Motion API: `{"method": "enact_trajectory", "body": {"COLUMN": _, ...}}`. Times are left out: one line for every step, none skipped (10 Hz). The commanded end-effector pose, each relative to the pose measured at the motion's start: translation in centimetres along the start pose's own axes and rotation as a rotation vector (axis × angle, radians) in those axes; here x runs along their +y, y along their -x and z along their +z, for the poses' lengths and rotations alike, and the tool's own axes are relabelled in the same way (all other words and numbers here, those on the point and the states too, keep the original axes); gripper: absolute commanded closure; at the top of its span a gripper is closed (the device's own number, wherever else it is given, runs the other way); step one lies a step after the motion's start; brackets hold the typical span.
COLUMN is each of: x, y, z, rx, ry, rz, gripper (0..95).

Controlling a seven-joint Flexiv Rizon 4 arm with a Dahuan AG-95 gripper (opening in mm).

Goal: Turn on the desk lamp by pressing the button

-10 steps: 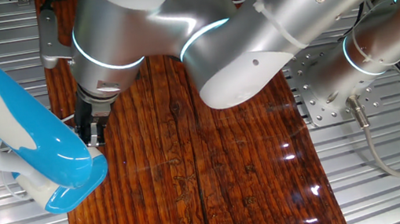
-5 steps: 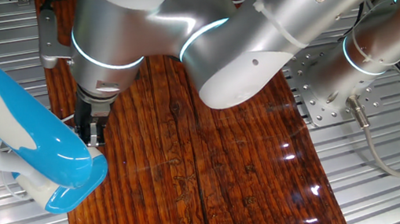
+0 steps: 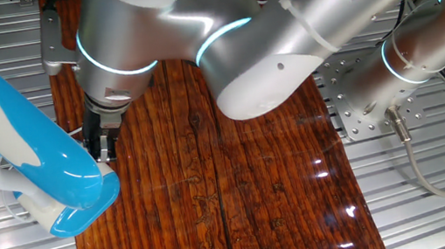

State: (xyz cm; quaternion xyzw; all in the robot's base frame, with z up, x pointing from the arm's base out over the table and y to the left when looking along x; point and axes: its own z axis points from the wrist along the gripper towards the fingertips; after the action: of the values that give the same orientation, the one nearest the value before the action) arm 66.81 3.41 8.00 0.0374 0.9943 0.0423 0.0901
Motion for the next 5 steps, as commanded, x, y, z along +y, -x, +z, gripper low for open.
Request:
{"method": "enact_trajectory", "body": {"x": 0.04, "y": 0.09, "z": 0.13, "rx": 0.044, "ry": -0.004, "rz": -0.003, "gripper": 95.0}}
{"method": "enact_trajectory", "body": {"x": 0.04, "y": 0.09, "z": 0.13, "rx": 0.052, "ry": -0.005, "rz": -0.002, "gripper": 95.0}}
{"method": "enact_trajectory", "body": {"x": 0.04, "y": 0.09, "z": 0.13, "rx": 0.055, "ry": -0.005, "rz": -0.001, "gripper": 95.0}}
{"method": "enact_trajectory", "body": {"x": 0.04, "y": 0.09, "z": 0.13, "rx": 0.059, "ry": -0.005, "rz": 0.0, "gripper": 95.0}}
{"method": "enact_trajectory", "body": {"x": 0.04, "y": 0.09, "z": 0.13, "rx": 0.059, "ry": -0.006, "rz": 0.001, "gripper": 95.0}}
